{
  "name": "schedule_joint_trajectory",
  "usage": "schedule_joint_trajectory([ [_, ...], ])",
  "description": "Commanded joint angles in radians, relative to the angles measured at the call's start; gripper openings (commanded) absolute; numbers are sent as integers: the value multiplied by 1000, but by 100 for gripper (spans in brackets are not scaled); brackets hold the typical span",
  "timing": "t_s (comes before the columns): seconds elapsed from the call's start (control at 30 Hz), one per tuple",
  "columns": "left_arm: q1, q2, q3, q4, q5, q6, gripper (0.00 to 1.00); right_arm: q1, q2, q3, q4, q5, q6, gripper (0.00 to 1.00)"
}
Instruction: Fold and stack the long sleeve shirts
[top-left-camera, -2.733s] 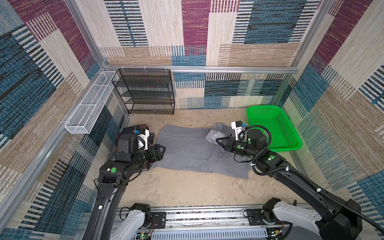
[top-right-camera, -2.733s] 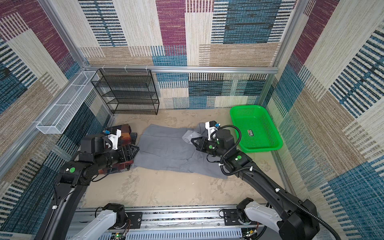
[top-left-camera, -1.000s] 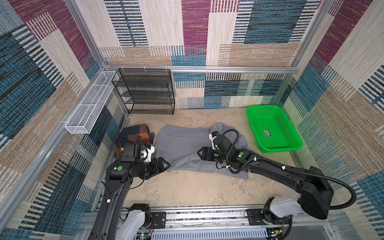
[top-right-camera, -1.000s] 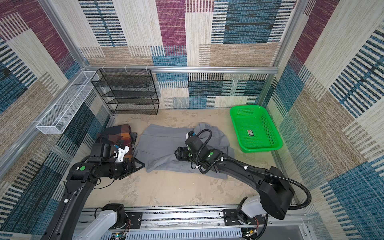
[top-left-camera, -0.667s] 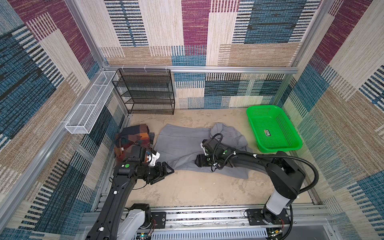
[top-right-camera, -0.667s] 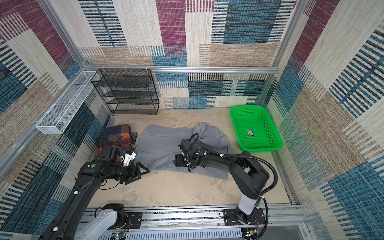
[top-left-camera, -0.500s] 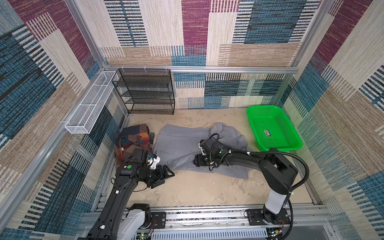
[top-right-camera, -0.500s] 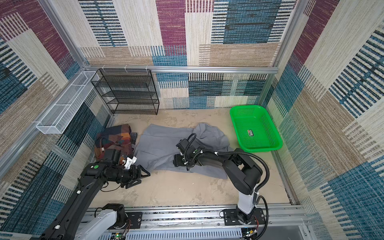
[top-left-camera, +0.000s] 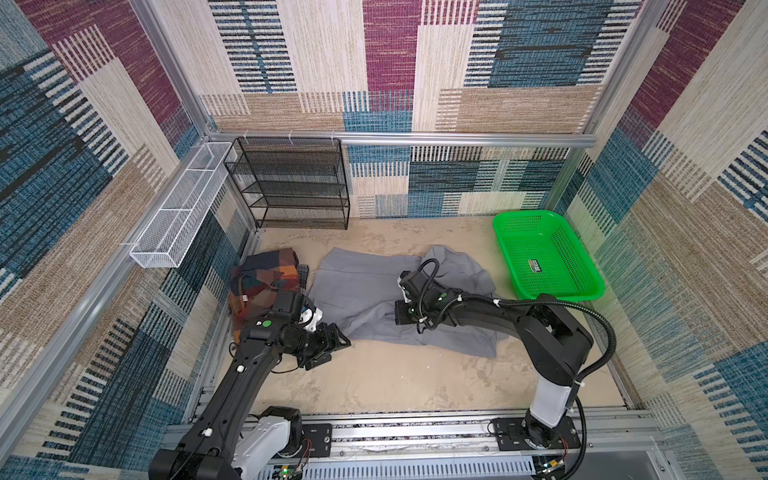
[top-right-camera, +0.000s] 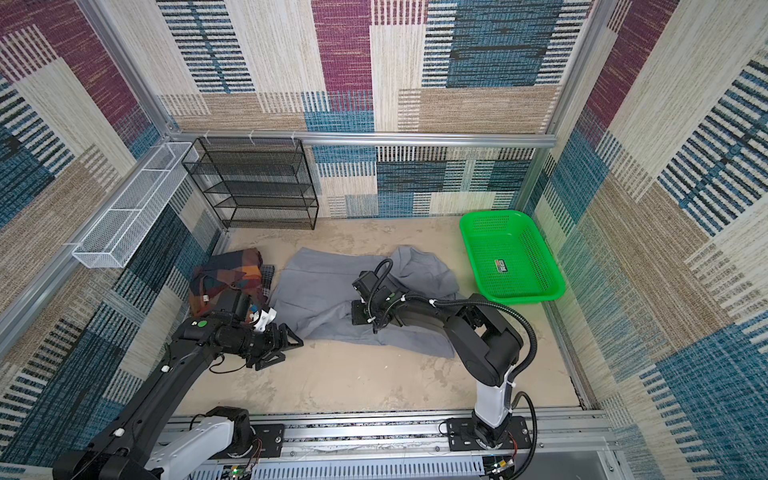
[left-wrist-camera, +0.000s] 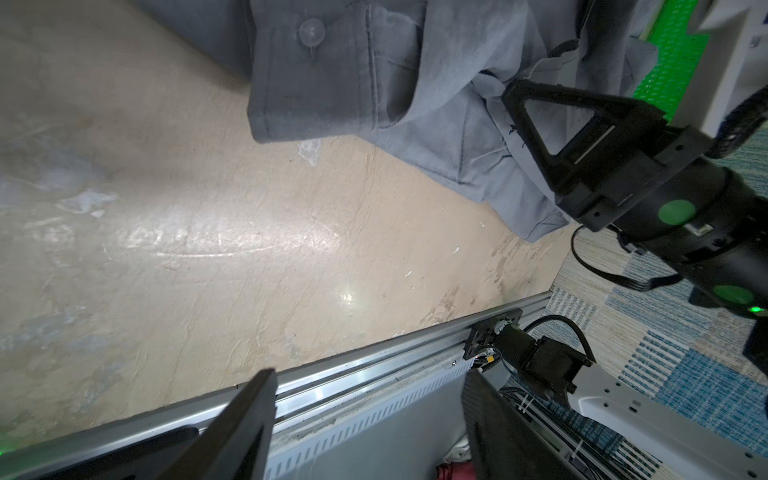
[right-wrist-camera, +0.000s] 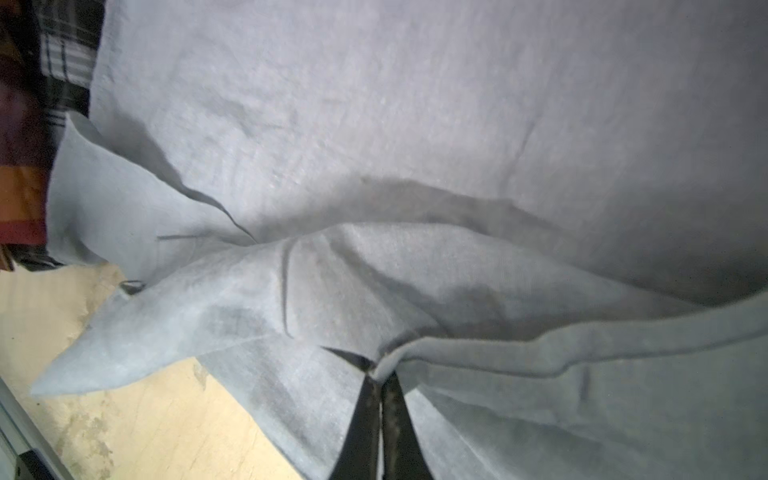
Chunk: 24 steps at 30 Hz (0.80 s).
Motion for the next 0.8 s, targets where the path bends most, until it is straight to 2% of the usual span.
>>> schedule_joint_trajectory([
  [0.0, -4, 29, 29, 21, -16, 0, 74, -36, 15, 33, 27, -36, -19, 0],
  [0.2, -10, 61, 43, 22, -20, 23, 74, -117, 21, 91, 37, -150, -37, 0],
  [0.37, -11, 109, 82, 26, -16, 37, 75, -136, 53, 192, -30, -176, -86, 0],
  [0.5, -12, 168, 136, 27, -11, 73, 78, -160, 69, 205, -46, -227, -101, 0],
  [0.77, -46, 285, 184, 65, -111, 91, 79, -198, 96, 219, -56, -307, -124, 0],
])
